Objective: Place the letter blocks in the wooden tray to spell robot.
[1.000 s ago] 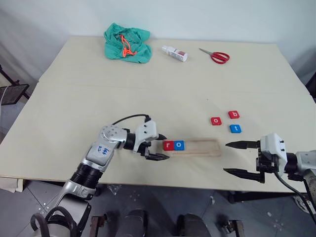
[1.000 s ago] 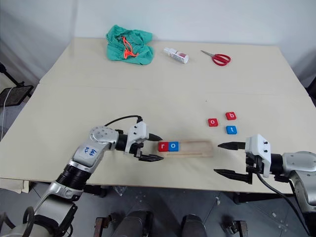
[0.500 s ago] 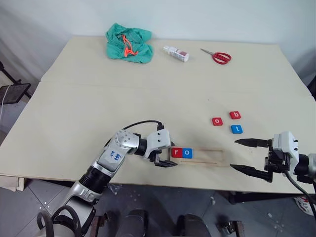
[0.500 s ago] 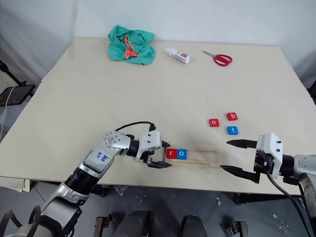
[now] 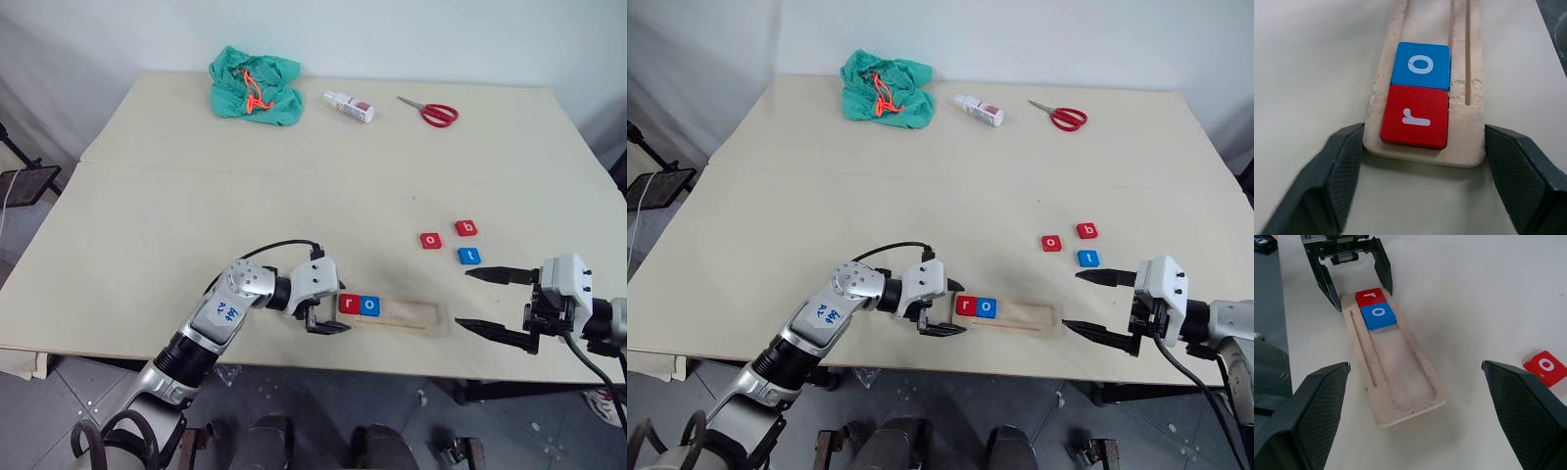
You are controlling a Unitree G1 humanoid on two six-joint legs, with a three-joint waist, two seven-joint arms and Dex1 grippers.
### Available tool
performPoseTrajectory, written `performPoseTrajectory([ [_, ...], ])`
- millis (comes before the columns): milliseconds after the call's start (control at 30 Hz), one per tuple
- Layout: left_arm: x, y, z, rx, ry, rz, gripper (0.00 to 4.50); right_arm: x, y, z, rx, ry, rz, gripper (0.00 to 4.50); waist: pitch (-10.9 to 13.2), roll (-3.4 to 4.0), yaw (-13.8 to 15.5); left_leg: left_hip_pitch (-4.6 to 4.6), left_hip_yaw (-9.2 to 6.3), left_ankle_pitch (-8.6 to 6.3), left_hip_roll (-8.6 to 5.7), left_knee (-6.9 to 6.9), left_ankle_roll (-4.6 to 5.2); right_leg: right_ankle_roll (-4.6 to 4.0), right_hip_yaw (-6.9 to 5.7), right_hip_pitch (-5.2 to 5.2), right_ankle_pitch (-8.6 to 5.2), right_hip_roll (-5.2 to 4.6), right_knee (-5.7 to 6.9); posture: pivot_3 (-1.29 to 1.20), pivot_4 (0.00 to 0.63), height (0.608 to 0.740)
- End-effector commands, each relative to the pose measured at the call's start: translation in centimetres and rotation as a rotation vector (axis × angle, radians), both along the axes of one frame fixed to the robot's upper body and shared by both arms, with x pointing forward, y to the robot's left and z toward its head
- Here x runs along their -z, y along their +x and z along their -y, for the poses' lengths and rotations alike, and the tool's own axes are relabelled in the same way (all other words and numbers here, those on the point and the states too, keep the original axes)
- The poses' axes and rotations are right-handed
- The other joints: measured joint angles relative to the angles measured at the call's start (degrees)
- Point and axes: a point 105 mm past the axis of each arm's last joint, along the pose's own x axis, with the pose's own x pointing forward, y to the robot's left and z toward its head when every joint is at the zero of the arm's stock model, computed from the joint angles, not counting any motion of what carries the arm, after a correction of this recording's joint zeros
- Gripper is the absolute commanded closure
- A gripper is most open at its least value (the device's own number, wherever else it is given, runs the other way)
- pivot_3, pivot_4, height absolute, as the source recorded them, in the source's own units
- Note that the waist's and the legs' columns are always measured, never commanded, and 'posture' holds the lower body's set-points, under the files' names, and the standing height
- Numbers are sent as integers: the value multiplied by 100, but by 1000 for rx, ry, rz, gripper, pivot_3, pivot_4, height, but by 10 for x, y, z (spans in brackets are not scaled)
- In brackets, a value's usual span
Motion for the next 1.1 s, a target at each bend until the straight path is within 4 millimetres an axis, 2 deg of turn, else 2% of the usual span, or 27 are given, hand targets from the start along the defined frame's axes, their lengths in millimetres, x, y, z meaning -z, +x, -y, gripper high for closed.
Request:
performPoseTrajectory([
  [33, -9, 0, 3, -3, -18, 36, 15, -7, 2, 0, -4, -3, 21, 0, 0, 0, 4, 0, 0, 0, 0, 1, 0, 0, 0, 0, 0, 0, 0, 0, 150, 740],
  [267, -29, 1, -8, -34, -74, 37, 15, -10, 4, 2, -3, -8, 28, 0, 0, 0, -5, -1, 0, 0, 1, 0, 0, 0, 1, -1, 0, 0, 0, 0, 150, 740],
  [433, -50, -6, -45, -22, -112, -22, 15, -8, 6, 6, 56, 9, 27, 0, 0, 1, -17, 1, -1, 0, 3, -4, 0, 0, 2, -2, 0, 1, 0, 0, 150, 740],
  [567, -53, -13, -69, 16, -121, -73, 15, -5, 6, 8, 117, 39, 25, 0, 0, 1, -12, 4, -2, 0, 3, -5, 0, 0, 4, -1, 0, 0, 0, 0, 150, 740],
  [733, -50, -9, -90, 61, -176, 12, 15, 2, 2, 14, 242, 68, 4, 0, 0, 2, 19, 2, -6, 0, 1, -2, 0, 0, 2, 0, 0, -1, -1, 0, 150, 740],
  [867, -54, -1, -94, 80, -288, 106, 15, 3, -2, 22, 356, 98, 5, 0, 0, 2, 12, 1, -3, 0, 0, -3, 0, 0, 1, -1, 0, -1, -2, 0, 150, 740],
  [933, -61, 0, -93, 110, -397, 148, 15, 4, -4, 28, 423, 108, 12, 0, -1, 4, 7, 4, -2, 0, 0, -4, 0, 0, 1, 0, 0, -1, -2, 0, 150, 740],
  [1100, -53, -2, -90, 140, -443, 183, 15, 9, -11, 34, 555, 139, 0, 0, -1, 3, -6, 5, 1, 0, 0, -6, 0, 0, 0, -1, 0, -1, 2, 0, 150, 740],
])
